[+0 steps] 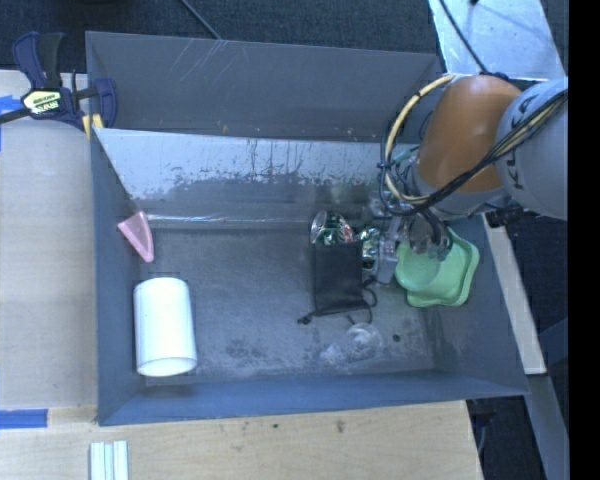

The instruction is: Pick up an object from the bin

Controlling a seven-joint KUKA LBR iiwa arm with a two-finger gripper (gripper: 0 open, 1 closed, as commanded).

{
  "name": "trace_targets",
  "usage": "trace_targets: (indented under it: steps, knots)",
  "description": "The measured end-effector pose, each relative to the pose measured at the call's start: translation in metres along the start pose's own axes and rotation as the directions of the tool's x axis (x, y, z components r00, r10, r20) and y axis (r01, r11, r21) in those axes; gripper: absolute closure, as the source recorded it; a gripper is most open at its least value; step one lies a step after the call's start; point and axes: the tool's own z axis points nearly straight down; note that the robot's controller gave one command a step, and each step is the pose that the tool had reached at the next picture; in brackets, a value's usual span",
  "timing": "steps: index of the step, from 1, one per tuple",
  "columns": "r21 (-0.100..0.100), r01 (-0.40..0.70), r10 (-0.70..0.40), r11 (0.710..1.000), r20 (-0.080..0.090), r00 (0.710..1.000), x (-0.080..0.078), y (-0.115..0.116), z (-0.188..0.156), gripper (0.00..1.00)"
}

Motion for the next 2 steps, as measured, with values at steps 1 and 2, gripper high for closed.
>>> trace_targets:
  steps: [1,2]
  knots:
    - [-0.001,-0.102,0.102,0.995,-0.011,0.995,-0.0049,0.015,0.0309,0.0]
    - [-0.002,0.203,-0.203,0.979,-0.007,0.979,-0.0111,0.0115,0.0302,0.0]
